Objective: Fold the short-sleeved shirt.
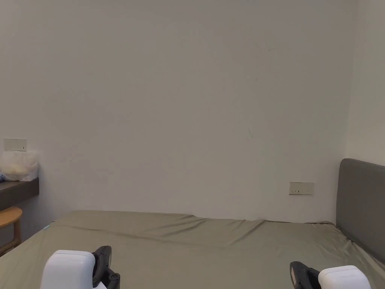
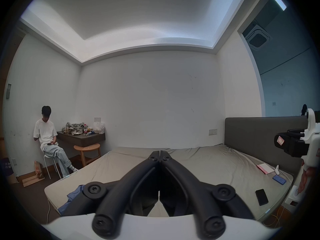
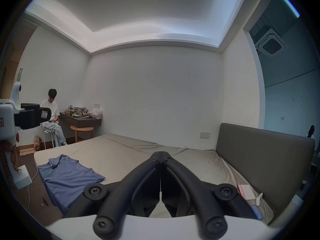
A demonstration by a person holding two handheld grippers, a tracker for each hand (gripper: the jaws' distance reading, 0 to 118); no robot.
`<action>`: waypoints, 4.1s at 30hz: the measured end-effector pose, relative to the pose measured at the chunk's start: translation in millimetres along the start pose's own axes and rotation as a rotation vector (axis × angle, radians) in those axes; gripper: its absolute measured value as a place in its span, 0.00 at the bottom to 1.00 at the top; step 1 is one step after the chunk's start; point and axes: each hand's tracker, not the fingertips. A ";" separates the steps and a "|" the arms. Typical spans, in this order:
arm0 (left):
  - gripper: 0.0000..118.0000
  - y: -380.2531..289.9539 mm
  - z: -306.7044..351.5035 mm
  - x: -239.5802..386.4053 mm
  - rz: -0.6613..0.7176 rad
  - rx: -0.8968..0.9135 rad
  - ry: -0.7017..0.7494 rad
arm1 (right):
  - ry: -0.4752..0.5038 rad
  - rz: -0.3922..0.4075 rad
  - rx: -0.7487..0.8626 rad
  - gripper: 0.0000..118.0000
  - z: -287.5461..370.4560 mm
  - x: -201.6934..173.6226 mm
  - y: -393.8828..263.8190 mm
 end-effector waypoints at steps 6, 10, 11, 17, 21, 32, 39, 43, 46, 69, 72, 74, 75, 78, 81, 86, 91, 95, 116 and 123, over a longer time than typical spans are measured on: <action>0.01 -1.2 -1.7 -0.6 -0.001 -0.006 -0.004 | 0.011 -0.017 -0.009 0.07 -1.3 3.4 -0.6; 0.01 -1.5 -1.7 -1.2 -0.003 -0.006 -0.002 | 0.005 -0.010 -0.009 0.07 -1.2 2.6 -0.6; 0.01 -1.7 -1.9 -1.8 -0.003 -0.005 -0.003 | 0.007 -0.012 -0.008 0.07 -1.5 2.2 -1.1; 0.02 -11.8 -8.5 -16.9 -0.029 -0.036 0.019 | 0.026 0.000 -0.007 0.07 -11.0 -8.8 -3.8; 0.76 -35.5 -26.0 -47.4 -0.041 -0.192 0.064 | 0.085 0.033 -0.026 0.07 -29.8 -30.5 -9.4; 0.94 -240.3 -135.2 -147.3 0.116 -0.743 0.194 | 0.273 0.057 -0.168 0.07 -127.7 -101.9 -50.0; 0.94 -368.9 -214.6 -162.6 0.214 -0.925 0.223 | 0.325 0.083 -0.282 0.07 -180.1 -121.4 -87.7; 0.94 -391.2 -240.8 -171.9 0.243 -1.071 0.244 | 0.312 0.090 -0.325 0.07 -196.8 -120.3 -105.6; 0.80 -380.6 -248.3 -181.1 0.231 -1.003 0.215 | 0.300 0.063 -0.364 0.07 -207.8 -114.8 -121.8; 0.04 -163.2 -289.9 3.5 0.130 -0.589 -0.175 | 0.026 -0.091 -0.368 0.07 -126.5 49.1 -126.7; 0.04 -151.2 -278.2 81.6 0.142 -0.577 -0.344 | -0.042 -0.100 -0.347 0.07 -103.9 78.8 -120.0; 0.04 -145.5 -266.3 134.2 0.129 -0.577 -0.459 | -0.081 -0.111 -0.331 0.07 -88.9 98.1 -115.3; 0.04 -142.8 -259.0 161.8 0.122 -0.573 -0.523 | -0.099 -0.115 -0.328 0.07 -81.8 107.4 -113.4; 0.04 -141.9 -234.9 234.7 0.085 -0.595 -0.690 | -0.165 -0.116 -0.316 0.07 -60.2 132.3 -109.4; 0.04 -153.2 -206.9 290.6 0.070 -0.637 -0.792 | -0.219 -0.128 -0.309 0.07 -38.5 153.2 -107.2; 0.04 -190.1 -168.4 345.5 0.078 -0.765 -0.908 | -0.286 -0.154 -0.308 0.07 -8.9 178.9 -108.7; 0.41 -247.1 -159.7 363.8 0.103 -0.969 -0.890 | -0.320 -0.193 -0.332 0.07 3.9 188.9 -120.5; 0.87 -269.0 -156.1 348.4 0.168 -1.058 -0.823 | -0.308 -0.220 -0.343 0.07 7.4 183.8 -125.4; 0.01 -174.3 -89.2 -62.1 0.243 -0.711 0.042 | 0.005 -0.173 -0.268 0.07 -52.4 54.5 -90.4; 1.00 -234.8 -144.9 -89.0 0.337 -0.905 -0.001 | 0.069 -0.114 -0.291 0.07 -70.3 28.0 -85.3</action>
